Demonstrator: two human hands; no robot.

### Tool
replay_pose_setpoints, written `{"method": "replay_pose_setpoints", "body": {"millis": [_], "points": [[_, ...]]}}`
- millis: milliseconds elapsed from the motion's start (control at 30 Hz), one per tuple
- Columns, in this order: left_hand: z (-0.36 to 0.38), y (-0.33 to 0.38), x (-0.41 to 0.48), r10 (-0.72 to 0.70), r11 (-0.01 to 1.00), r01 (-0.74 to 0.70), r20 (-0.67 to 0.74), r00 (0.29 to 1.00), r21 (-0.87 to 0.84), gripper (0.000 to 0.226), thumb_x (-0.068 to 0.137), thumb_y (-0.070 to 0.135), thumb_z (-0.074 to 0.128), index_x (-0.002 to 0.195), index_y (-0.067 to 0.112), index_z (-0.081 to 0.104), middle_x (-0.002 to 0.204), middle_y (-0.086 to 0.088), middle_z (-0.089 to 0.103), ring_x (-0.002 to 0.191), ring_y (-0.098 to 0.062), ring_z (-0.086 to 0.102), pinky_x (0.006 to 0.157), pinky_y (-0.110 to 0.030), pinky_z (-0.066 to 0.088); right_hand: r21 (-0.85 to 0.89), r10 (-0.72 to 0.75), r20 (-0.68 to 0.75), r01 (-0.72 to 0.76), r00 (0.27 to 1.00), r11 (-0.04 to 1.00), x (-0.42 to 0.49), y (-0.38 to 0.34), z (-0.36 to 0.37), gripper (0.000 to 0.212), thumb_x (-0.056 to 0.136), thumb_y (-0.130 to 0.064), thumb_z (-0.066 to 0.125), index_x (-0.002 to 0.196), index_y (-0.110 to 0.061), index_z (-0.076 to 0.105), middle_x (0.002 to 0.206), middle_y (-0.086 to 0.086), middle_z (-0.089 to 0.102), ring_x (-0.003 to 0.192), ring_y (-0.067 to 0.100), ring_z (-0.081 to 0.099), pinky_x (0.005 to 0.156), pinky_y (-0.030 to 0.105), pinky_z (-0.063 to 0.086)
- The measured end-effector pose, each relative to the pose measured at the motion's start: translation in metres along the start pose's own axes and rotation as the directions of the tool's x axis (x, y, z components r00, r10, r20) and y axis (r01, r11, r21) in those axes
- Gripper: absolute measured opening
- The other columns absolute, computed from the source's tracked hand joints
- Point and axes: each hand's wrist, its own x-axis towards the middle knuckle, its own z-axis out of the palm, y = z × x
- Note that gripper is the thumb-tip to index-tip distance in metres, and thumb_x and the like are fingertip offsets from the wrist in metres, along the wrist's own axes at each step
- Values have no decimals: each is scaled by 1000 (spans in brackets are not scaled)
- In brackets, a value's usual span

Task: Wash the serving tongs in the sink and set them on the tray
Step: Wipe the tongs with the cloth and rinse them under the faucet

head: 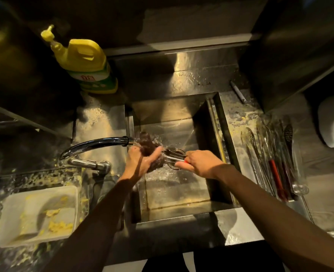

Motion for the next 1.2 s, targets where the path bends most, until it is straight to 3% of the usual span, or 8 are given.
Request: {"method": "replay_pose_setpoints", "body": {"millis": [100,267,367,600,667,867,1000,1200], "points": [[-1,-4,-4,111,985,-110,-5,994,134,22,88,42,67,90,21,69,86,3,72,80,-8,69,75,-28,56,-113,-13,-13,11,1000,993,-3,10,-6,61,98,-67,26,78,-24,63,89,-1,55,73,14,54,70,34,48],[15,-3,-3,-349,773,128,-249,903,-621,18,93,40,61,98,23,59,100,1,67,103,-23,64,88,-35,52,170,117,-206,-82,971,982,-17,14,5,64,96,-65,26,88,-22,73,85,-11,46,68,8,50,64,25,33],[17,-4,3,-448,460,170,-63,892,-871,23,101,33,46,94,16,61,91,-4,69,97,-26,64,91,-43,51,340,167,-211,-88,963,936,-22,2,14,46,100,-58,38,89,-25,69,84,-9,51,69,6,52,66,27,39],[11,-15,2,-351,74,283,241,905,-956,32,101,28,41,115,6,60,117,-18,65,109,-30,61,98,-43,48,320,57,-110,-19,992,947,-9,-39,19,59,103,-56,30,79,-22,71,84,-8,45,78,13,52,79,39,46],[12,-19,-2,-381,143,307,234,894,-941,25,103,20,40,109,7,61,107,-15,66,94,-23,63,78,-34,55,337,38,-102,-2,994,942,-5,-47,14,58,103,-56,30,62,-27,59,81,-6,45,76,13,50,78,39,45],[24,1,5,-305,766,159,-135,943,-622,27,73,36,78,85,17,62,70,3,57,59,-12,51,58,-30,44,445,65,-99,-14,993,895,1,-54,11,62,102,-58,34,69,-13,62,80,7,56,72,21,54,64,34,39],[17,-7,13,-240,891,156,-152,959,-427,14,92,4,62,104,-3,62,90,-14,67,67,-7,64,53,-19,51,465,104,-95,-48,990,884,-4,-29,6,60,98,-65,35,80,-14,60,76,4,60,67,19,55,57,30,36],[-11,-17,19,-231,831,278,156,960,-482,19,89,5,66,103,-6,61,96,-25,68,87,-40,67,70,-48,59,272,54,-56,-37,997,962,-12,-15,-5,60,100,-61,34,82,-12,64,79,4,57,70,17,55,64,32,40]]}}
